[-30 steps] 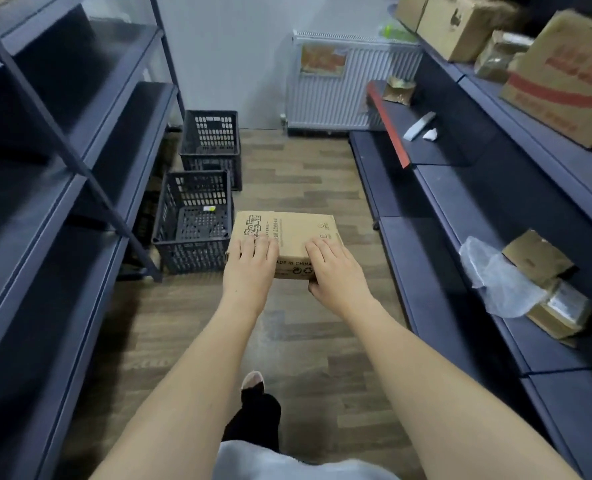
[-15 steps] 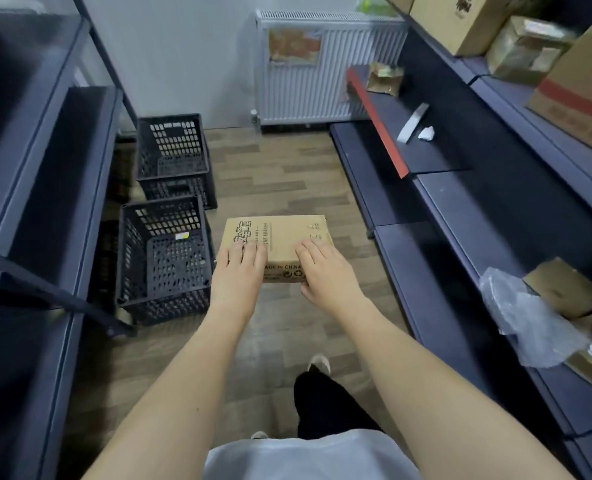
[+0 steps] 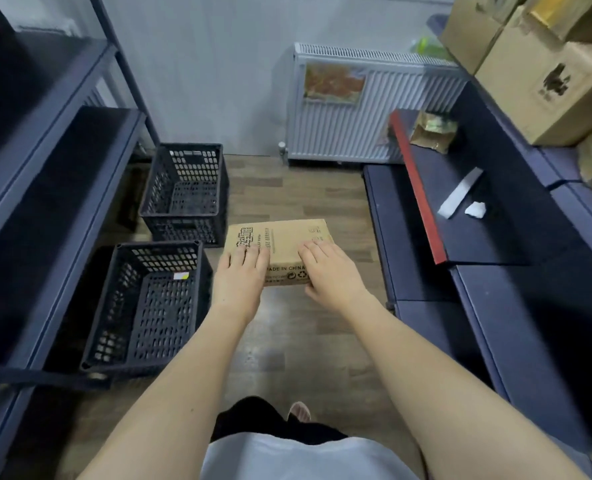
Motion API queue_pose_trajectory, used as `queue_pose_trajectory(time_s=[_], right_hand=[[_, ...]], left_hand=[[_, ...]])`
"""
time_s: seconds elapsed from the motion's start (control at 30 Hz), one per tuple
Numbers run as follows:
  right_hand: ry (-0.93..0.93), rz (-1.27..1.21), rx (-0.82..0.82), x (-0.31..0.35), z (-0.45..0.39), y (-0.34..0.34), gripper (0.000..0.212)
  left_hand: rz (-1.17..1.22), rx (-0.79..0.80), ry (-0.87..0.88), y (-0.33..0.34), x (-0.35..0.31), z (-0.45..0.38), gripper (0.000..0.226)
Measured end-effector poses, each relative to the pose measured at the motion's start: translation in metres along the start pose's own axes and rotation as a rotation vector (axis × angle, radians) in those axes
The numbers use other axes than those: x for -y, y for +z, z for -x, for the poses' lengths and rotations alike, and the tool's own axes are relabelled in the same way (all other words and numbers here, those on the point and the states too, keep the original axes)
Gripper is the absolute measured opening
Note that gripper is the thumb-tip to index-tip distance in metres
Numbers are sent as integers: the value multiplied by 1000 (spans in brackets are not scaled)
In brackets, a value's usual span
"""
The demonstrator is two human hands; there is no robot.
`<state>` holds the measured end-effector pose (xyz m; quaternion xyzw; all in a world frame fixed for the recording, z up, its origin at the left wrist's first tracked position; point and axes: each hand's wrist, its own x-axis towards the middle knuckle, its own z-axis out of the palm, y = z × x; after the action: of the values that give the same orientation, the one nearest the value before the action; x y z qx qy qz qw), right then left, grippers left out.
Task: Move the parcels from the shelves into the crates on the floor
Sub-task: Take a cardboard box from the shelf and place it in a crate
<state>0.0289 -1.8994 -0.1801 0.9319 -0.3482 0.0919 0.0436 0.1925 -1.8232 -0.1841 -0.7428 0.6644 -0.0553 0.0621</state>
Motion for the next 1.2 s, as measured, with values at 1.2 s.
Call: queue_pose_trajectory(time_s=[1.2], right_hand=[[-892, -164, 276, 31, -545, 113, 65]], left_hand=[[177, 86, -887, 54, 285, -264, 70]])
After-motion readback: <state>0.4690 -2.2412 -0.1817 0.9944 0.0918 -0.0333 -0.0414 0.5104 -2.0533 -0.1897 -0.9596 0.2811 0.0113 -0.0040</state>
